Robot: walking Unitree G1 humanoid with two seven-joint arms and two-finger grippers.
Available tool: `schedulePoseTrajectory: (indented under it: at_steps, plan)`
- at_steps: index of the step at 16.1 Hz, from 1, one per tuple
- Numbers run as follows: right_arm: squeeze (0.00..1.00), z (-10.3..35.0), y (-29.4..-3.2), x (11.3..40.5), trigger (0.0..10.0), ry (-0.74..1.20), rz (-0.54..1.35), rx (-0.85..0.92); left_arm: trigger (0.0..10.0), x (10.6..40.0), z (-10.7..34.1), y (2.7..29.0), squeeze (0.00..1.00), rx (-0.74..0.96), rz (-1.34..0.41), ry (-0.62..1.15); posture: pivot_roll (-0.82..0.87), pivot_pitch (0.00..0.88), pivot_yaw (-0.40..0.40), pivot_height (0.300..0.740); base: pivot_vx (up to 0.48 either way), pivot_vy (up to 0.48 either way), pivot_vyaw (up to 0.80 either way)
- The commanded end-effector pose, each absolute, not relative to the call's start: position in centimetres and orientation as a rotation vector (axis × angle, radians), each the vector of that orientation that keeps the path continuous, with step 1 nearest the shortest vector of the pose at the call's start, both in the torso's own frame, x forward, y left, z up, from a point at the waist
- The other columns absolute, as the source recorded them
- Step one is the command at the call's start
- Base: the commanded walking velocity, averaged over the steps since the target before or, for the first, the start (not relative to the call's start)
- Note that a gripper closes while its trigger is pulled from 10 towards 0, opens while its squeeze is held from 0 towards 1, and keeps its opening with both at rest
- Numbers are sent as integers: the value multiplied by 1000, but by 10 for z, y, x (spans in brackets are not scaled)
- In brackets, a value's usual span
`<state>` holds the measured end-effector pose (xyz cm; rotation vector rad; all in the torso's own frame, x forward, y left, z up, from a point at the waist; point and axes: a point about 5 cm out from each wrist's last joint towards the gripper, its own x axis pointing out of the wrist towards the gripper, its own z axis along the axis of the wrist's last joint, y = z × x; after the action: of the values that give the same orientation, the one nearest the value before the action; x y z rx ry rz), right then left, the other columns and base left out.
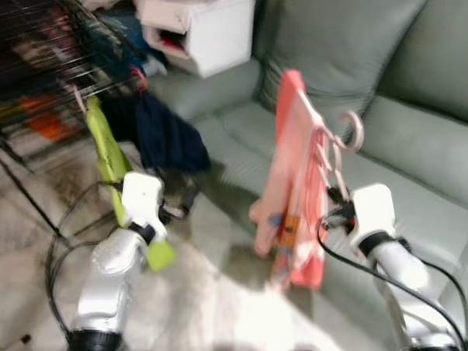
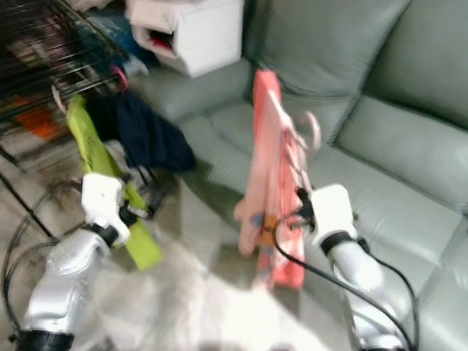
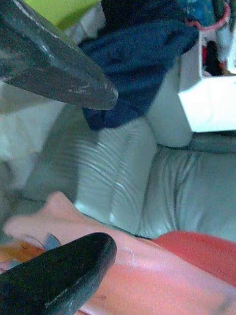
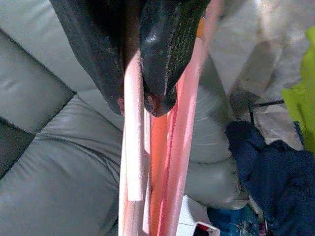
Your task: Hang hanger
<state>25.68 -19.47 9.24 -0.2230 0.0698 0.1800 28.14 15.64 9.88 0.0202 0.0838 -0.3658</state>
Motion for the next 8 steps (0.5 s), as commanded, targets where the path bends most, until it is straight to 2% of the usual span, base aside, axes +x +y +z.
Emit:
schedulePoseTrajectory:
  at_steps: [1, 5, 8]
  plan:
    - [0, 99, -195, 261, 10000, 28, 175, -232, 10000, 283, 101, 156, 0, 36, -366, 68, -32, 0, 79, 740, 0, 480, 0]
    - [0, 98, -189, 265, 10000, 17, 181, -226, 10000, 284, 102, 157, 0, 56, -346, 53, -25, 0, 84, 740, 0, 412, 0]
    - [0, 99, -189, 268, 10000, 7, 176, -229, 10000, 287, 104, 157, 0, 67, -349, 38, -24, 0, 85, 740, 0, 0, 0]
